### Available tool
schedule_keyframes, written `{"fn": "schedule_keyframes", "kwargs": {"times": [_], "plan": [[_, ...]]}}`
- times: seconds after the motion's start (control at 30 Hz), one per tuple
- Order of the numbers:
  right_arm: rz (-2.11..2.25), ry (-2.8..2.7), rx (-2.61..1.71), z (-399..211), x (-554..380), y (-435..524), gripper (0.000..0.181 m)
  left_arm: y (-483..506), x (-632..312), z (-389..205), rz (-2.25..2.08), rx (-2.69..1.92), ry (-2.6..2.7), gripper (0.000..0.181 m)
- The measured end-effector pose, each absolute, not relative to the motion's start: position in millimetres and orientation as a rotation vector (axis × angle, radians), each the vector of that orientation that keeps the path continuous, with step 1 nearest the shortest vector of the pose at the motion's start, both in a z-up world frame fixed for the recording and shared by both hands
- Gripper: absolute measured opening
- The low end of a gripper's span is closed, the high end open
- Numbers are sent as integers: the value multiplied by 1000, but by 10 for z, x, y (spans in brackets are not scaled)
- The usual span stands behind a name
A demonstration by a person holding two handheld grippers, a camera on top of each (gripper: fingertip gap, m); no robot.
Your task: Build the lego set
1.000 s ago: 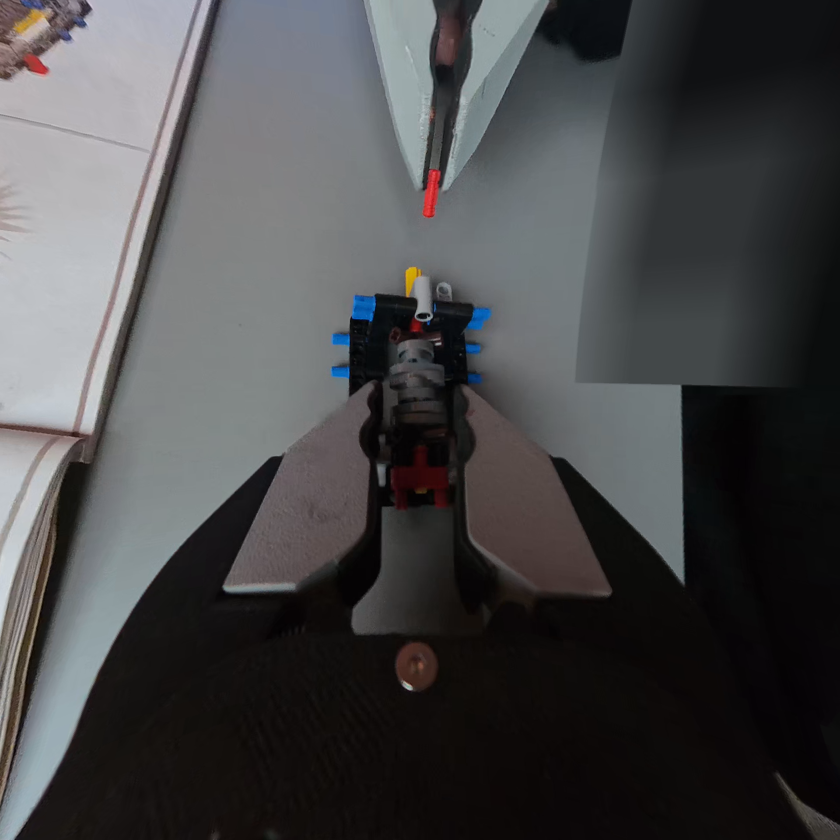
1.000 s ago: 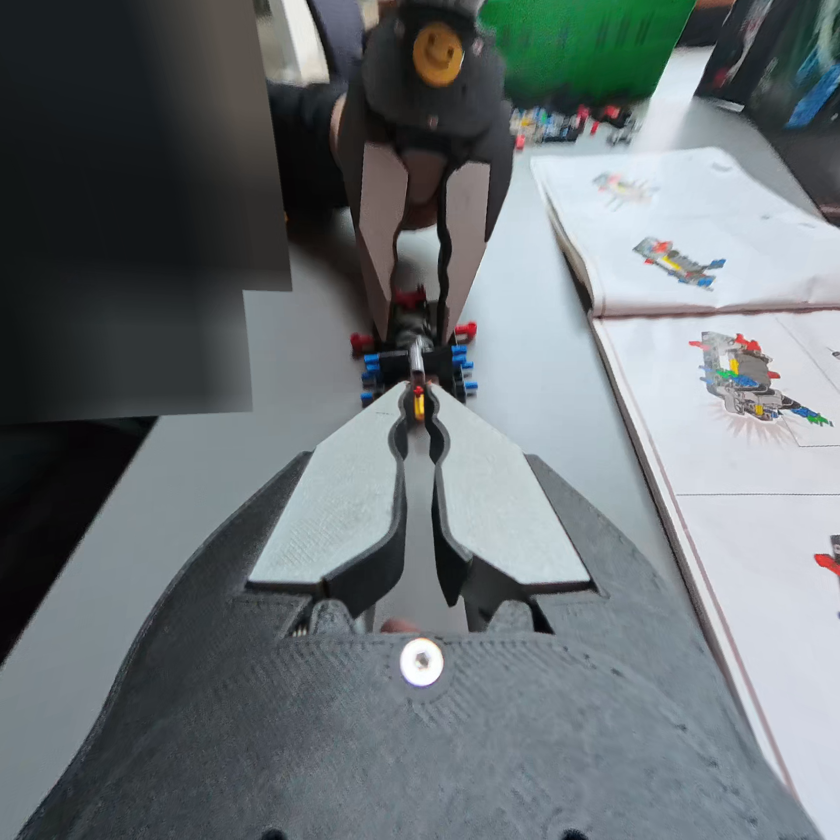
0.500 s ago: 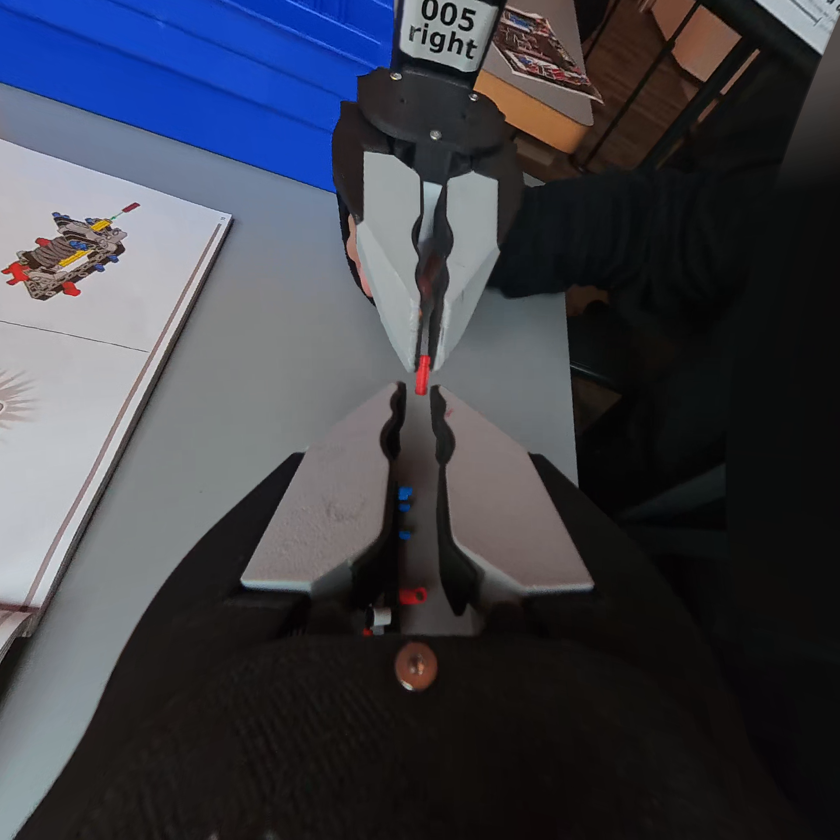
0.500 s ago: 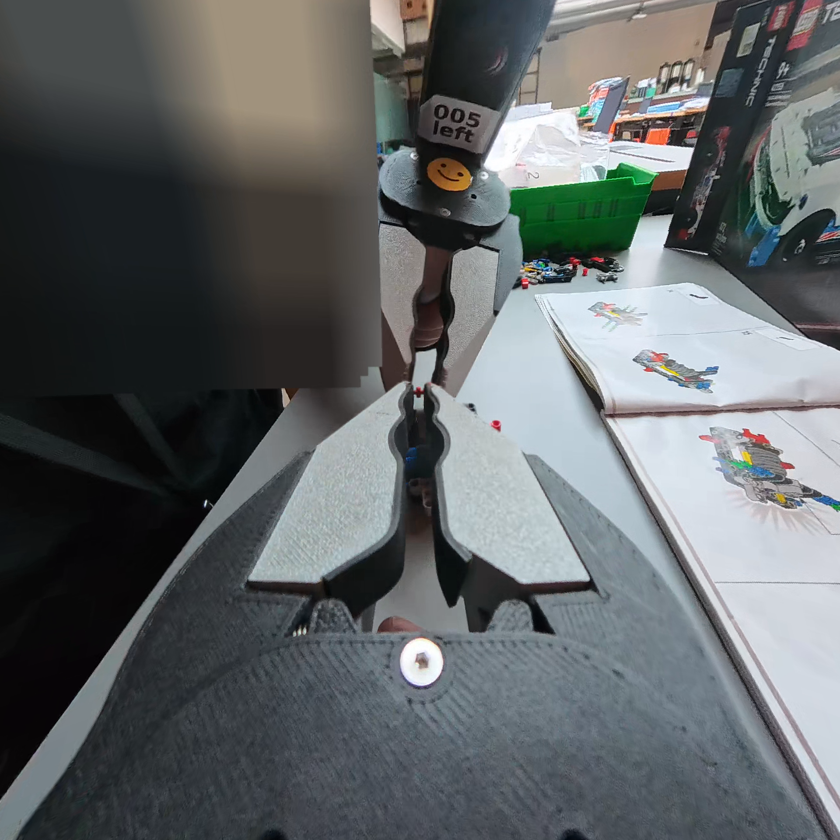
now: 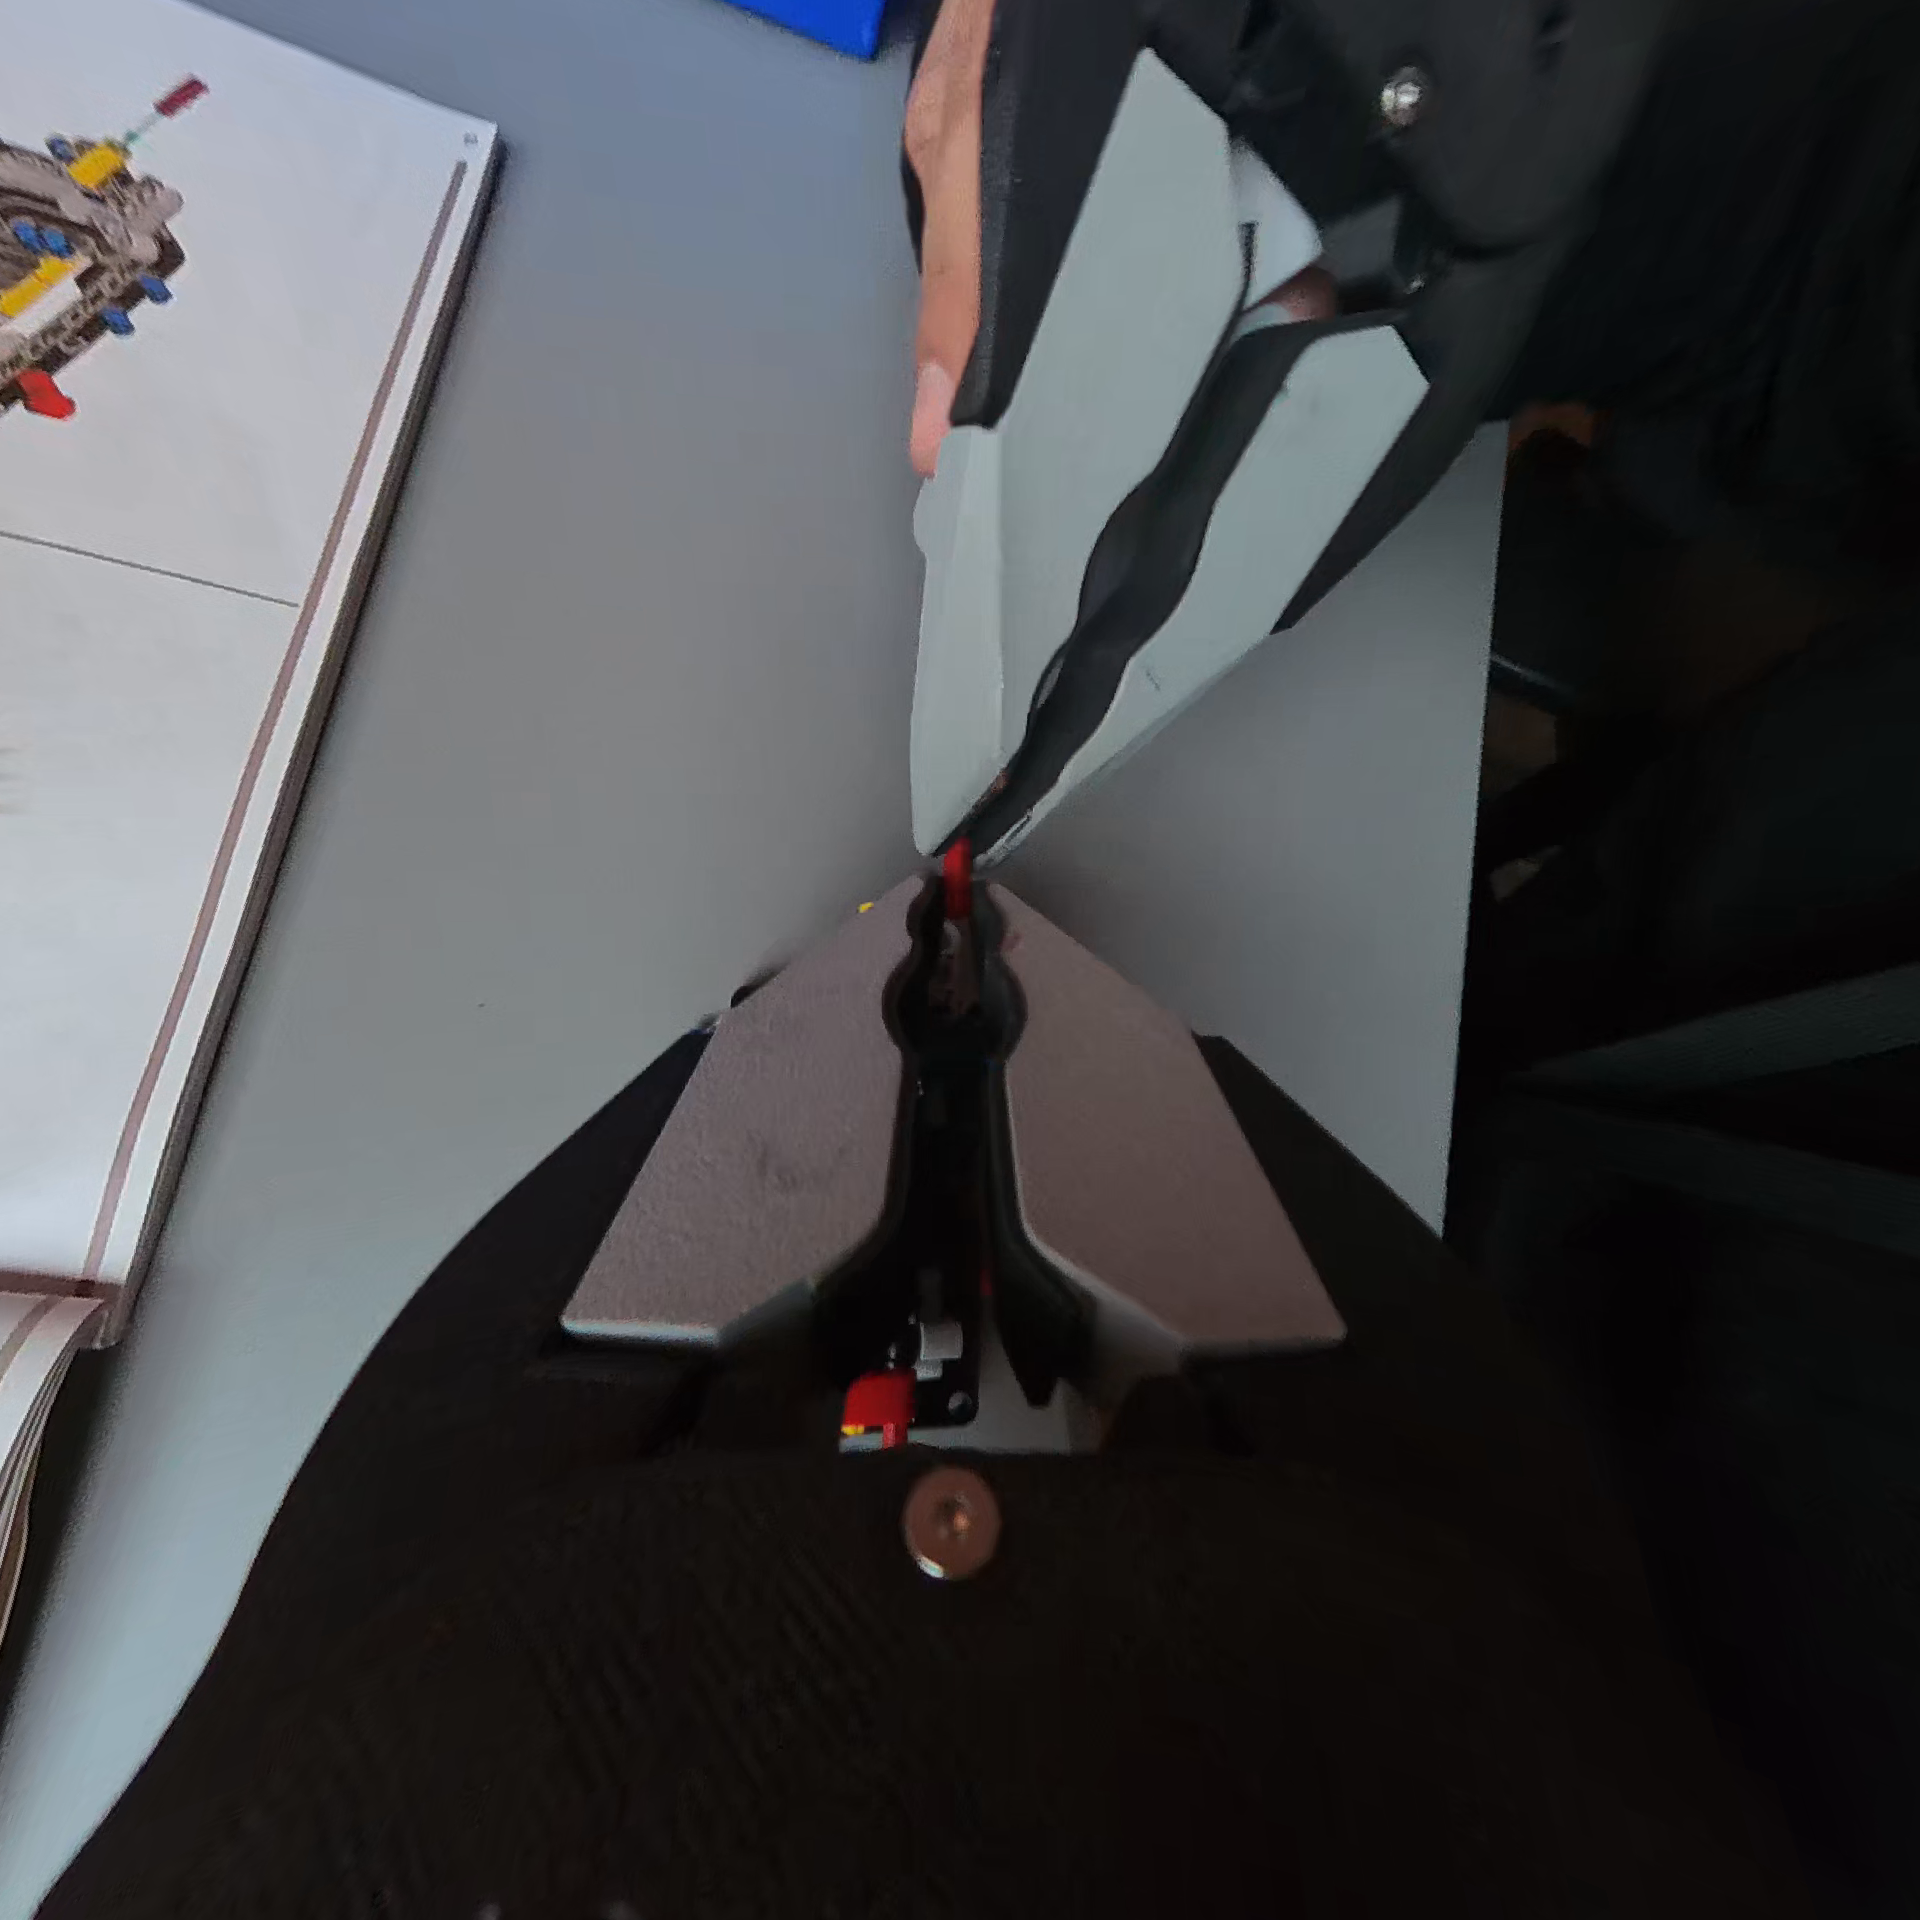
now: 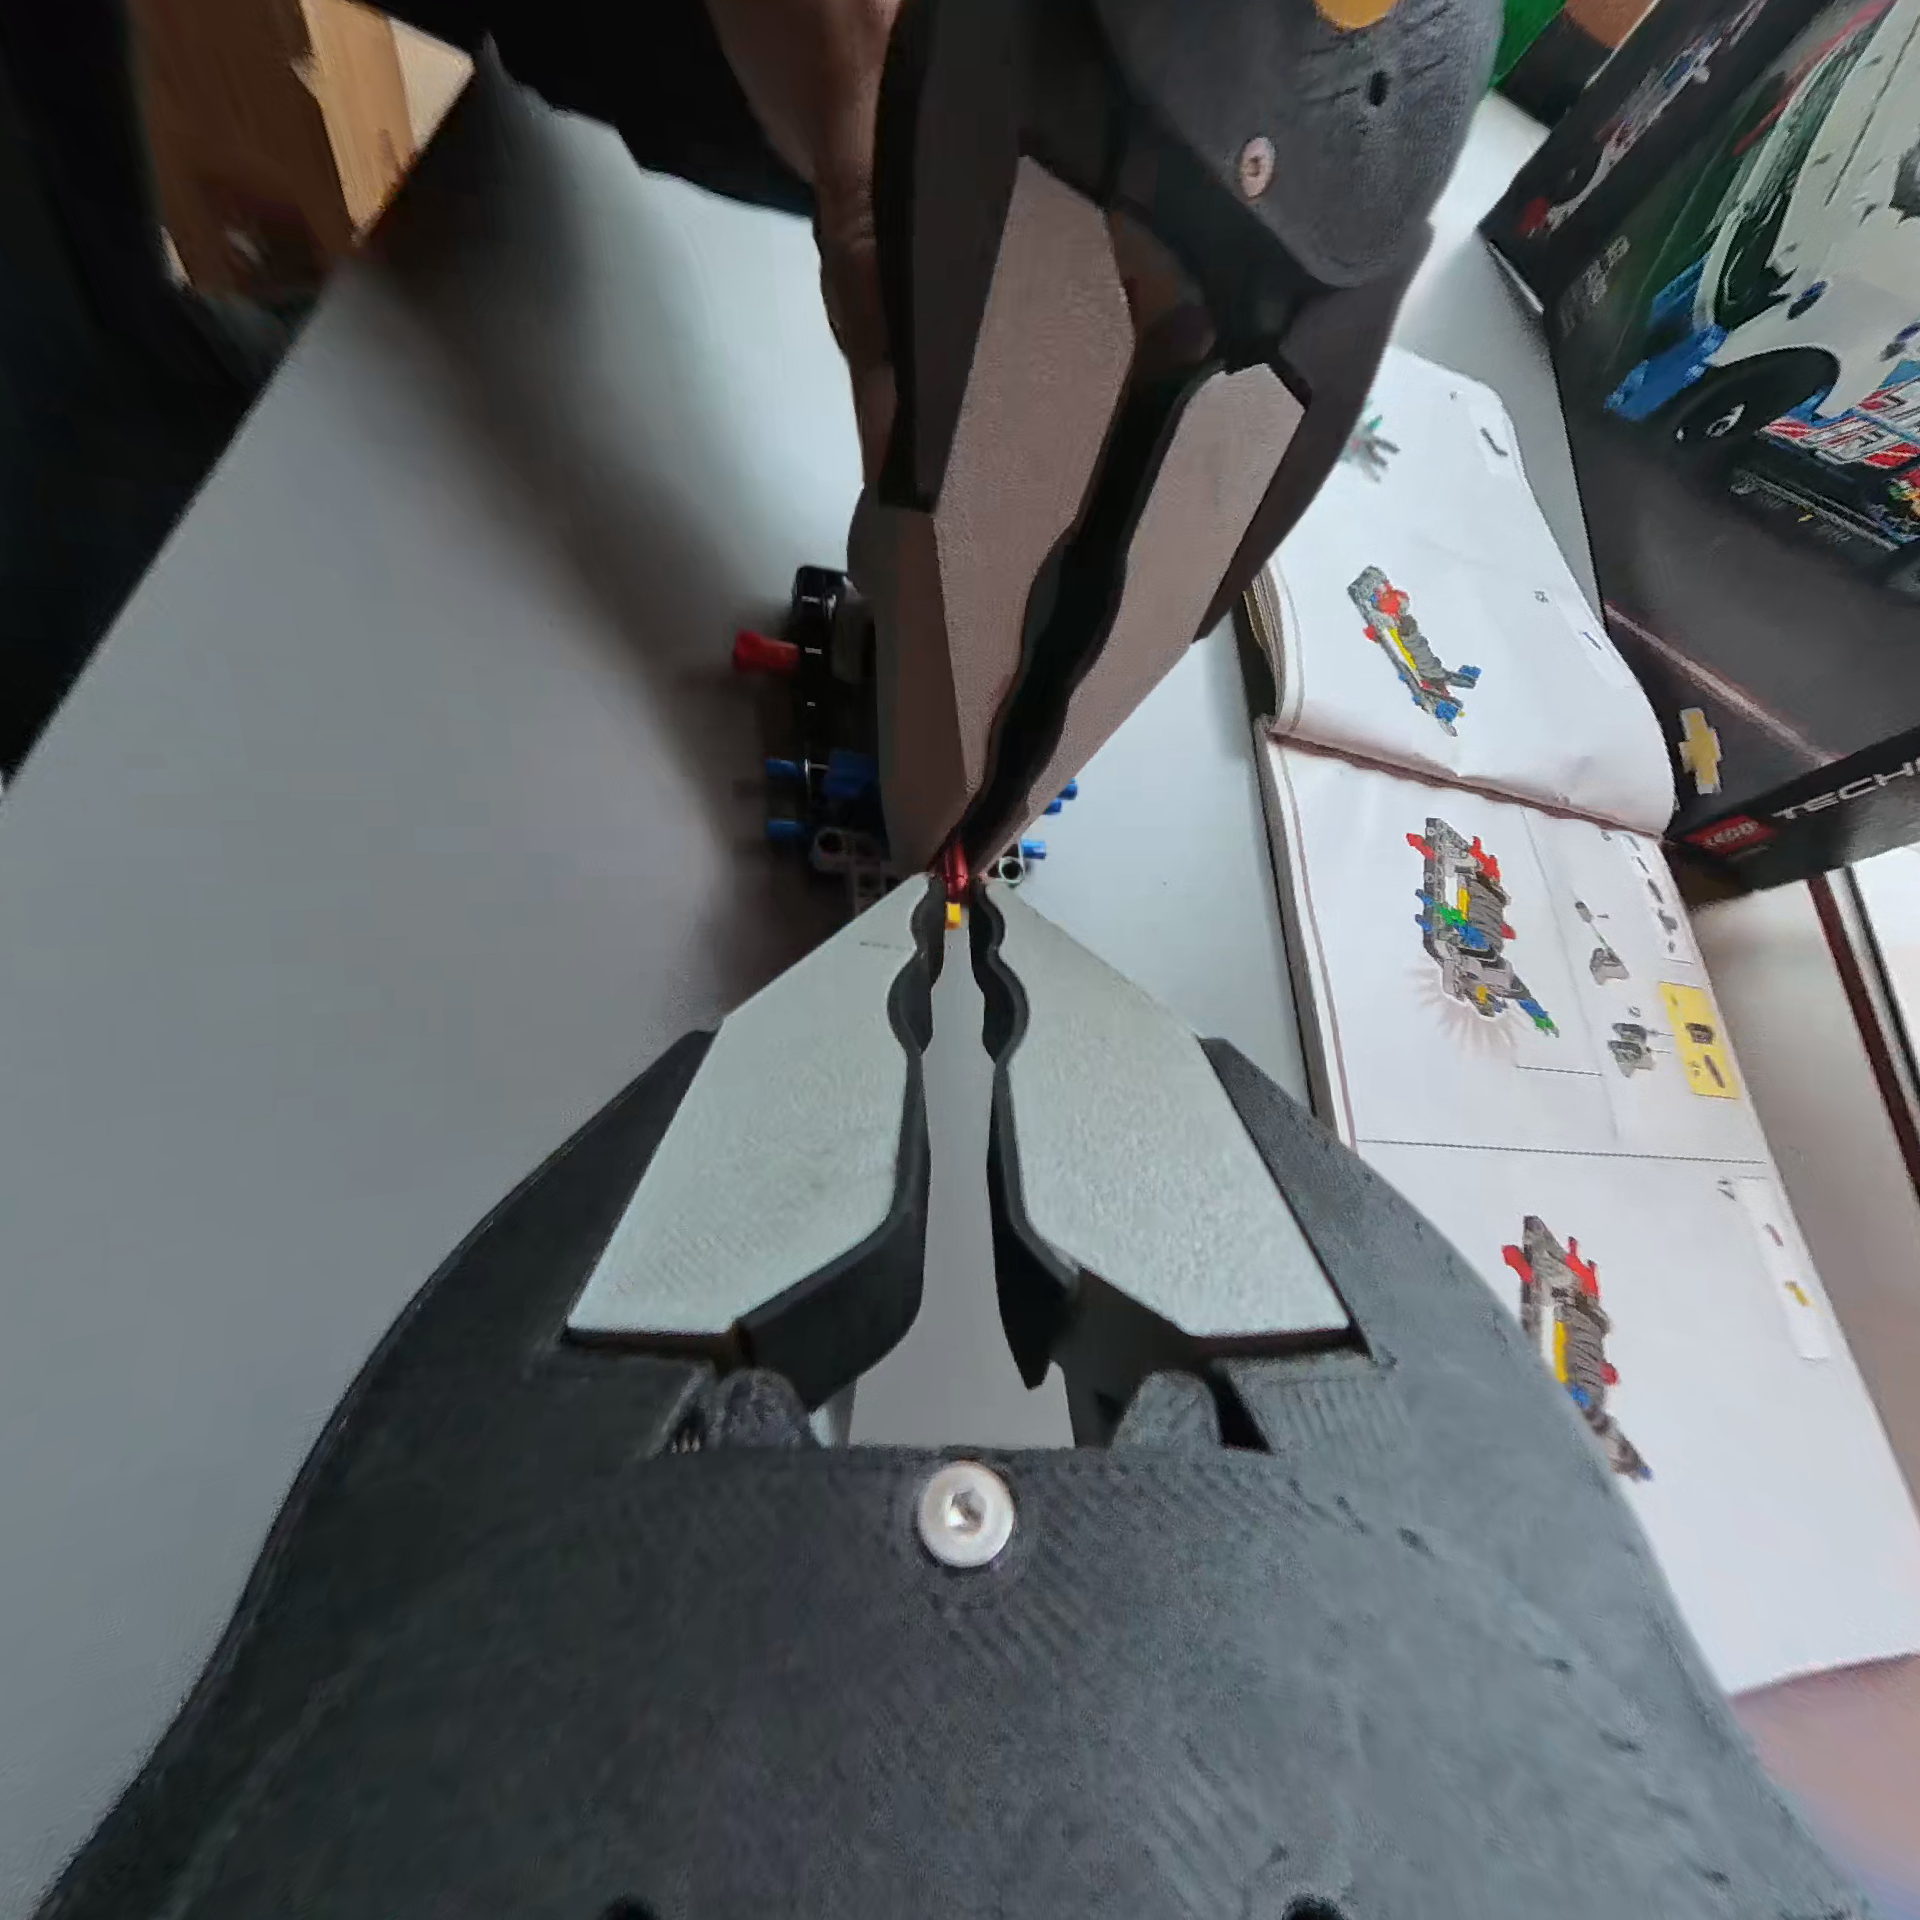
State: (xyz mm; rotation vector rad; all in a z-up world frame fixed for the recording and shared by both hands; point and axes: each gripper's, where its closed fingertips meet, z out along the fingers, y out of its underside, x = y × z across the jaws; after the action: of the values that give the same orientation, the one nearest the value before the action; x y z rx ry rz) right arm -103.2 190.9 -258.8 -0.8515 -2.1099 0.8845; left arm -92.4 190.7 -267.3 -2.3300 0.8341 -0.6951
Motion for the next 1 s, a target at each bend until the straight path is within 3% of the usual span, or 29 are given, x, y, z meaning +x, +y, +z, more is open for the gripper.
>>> {"fn": "schedule_keyframes", "kwargs": {"times": [0.37,0.47,1.0], "plan": [[716,-2175,-803,-2714,-1031,1891,0,1888,-927,-2778,-633,-2372,926,2],[680,-2193,-847,-2769,-1026,1962,0,1861,-991,-2737,-618,-2376,924,19],[909,-2303,-981,-2882,-1094,1943,0,1484,-1607,-2693,-429,-2464,911,29]]}}
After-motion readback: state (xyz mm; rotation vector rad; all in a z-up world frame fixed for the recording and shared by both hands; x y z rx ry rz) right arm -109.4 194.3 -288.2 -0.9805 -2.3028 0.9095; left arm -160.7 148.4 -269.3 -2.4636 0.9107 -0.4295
